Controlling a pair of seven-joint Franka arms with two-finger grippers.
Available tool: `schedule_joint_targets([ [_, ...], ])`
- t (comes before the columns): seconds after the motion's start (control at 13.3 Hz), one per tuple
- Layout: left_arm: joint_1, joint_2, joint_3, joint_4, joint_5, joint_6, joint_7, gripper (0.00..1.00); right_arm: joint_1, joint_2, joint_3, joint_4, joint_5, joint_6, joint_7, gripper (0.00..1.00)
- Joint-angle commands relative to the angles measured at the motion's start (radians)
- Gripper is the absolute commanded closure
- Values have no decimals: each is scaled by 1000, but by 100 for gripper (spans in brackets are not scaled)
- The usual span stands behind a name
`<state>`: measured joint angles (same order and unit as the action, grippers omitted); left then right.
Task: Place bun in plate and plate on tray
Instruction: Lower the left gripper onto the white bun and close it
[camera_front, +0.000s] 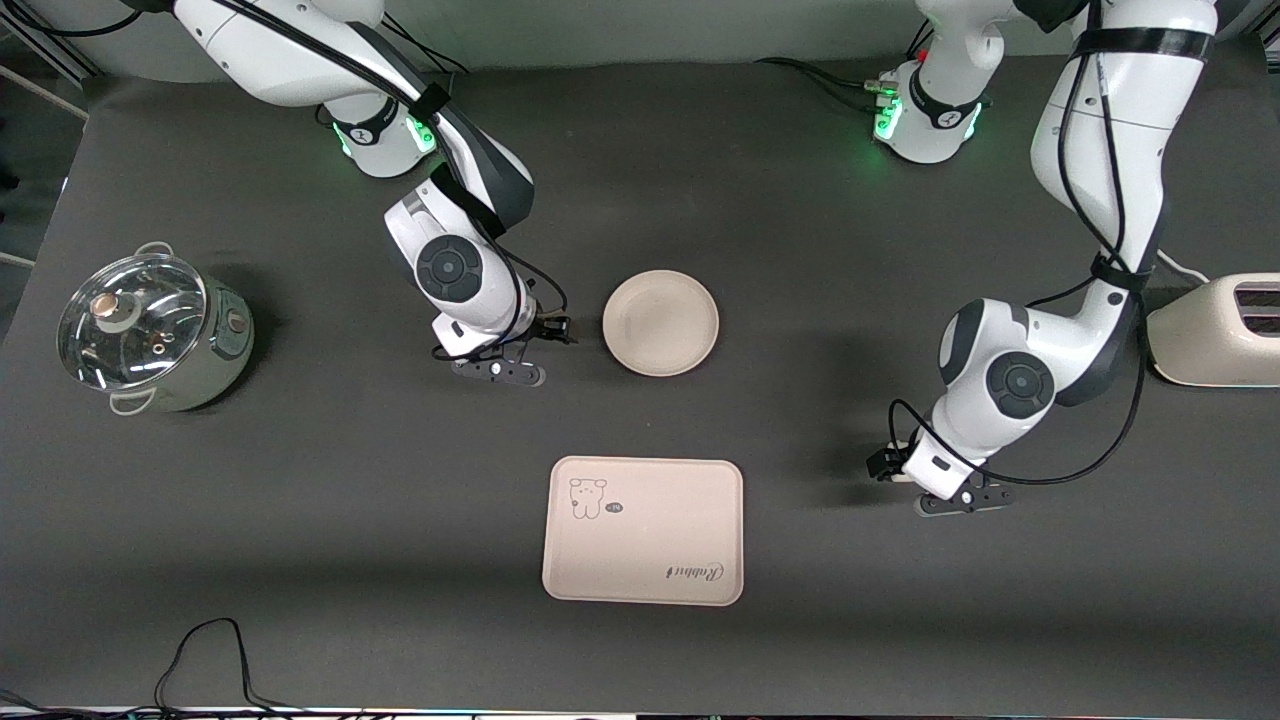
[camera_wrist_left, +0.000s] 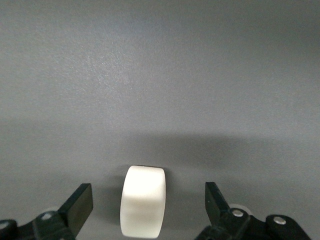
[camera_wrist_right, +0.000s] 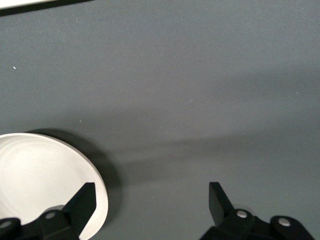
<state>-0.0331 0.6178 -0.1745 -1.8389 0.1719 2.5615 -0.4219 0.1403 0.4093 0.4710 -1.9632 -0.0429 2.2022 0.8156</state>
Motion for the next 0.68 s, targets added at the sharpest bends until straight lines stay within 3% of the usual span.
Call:
schedule_joint_targets([
  [0.0,-4,-18,13,-85,23,101,-14,1,8,3,-5,6,-18,13,20,0],
  [0.15,-2,-18,13,-92,23,105,-14,9,8,6,-5,6,-18,13,20,0],
  [0.38,-2,-16,13,-121,23,150,-12,68,8,8,-5,6,-18,13,20,0],
  [0.53,-2,-19,13,-126,23,152,-8,90,10,16,-5,7,-18,14,20,0],
  [0.6,-2,-26,13,-122,23,141,-9,92,12,19,-5,10,-18,16,20,0],
])
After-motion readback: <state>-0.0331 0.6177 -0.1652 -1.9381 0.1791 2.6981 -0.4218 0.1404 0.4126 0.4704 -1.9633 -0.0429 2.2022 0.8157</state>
